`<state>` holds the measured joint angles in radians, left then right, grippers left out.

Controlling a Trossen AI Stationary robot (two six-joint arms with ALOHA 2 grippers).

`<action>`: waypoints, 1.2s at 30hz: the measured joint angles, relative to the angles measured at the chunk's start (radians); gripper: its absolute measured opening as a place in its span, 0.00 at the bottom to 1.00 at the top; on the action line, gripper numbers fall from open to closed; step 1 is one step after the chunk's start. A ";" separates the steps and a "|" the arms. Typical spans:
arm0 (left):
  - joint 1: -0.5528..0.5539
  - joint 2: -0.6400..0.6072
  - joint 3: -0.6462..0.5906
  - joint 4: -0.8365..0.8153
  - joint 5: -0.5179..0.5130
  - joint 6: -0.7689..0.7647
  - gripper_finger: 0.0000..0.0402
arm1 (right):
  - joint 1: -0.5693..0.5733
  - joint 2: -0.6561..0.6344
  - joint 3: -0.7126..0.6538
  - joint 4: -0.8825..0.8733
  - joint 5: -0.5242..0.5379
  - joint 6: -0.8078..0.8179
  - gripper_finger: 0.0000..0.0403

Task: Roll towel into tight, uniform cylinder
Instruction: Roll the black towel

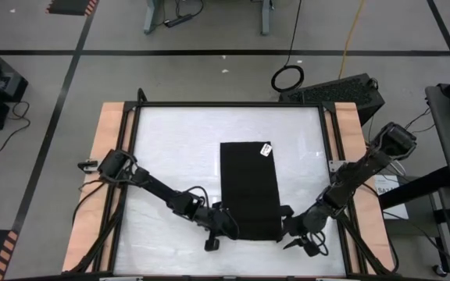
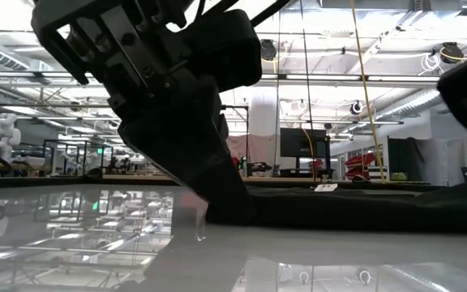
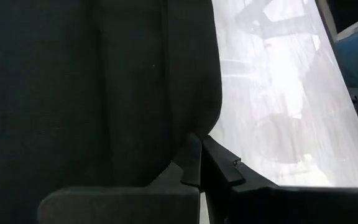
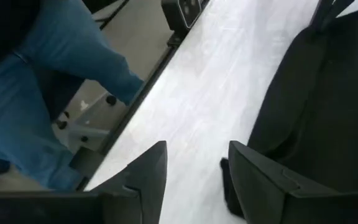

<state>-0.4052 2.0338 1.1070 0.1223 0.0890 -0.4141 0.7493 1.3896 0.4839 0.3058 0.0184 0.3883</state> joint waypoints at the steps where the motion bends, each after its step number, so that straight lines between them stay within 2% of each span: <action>1: 0.003 0.000 0.000 0.000 0.006 0.000 0.00 | -0.009 0.016 0.000 0.024 -0.009 -0.013 0.39; 5: 0.010 0.000 0.000 0.000 0.026 0.000 0.00 | -0.042 0.074 0.000 0.122 -0.049 -0.037 0.38; 11: 0.011 0.000 0.000 0.000 0.031 -0.020 0.00 | -0.056 0.129 0.000 0.137 -0.089 -0.034 0.38; 20: 0.011 0.000 0.000 0.000 0.034 -0.025 0.00 | -0.056 0.141 0.001 -0.023 -0.067 0.050 0.38; 28: 0.009 0.000 0.000 -0.002 0.046 -0.027 0.00 | -0.053 0.140 0.001 -0.035 -0.045 0.067 0.38; 36: 0.008 0.000 0.000 0.003 0.066 -0.057 0.00 | 0.001 0.138 0.002 -0.061 -0.036 0.080 0.39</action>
<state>-0.3969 2.0335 1.1072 0.1253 0.1547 -0.4715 0.7498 1.5276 0.4861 0.2449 -0.0180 0.4686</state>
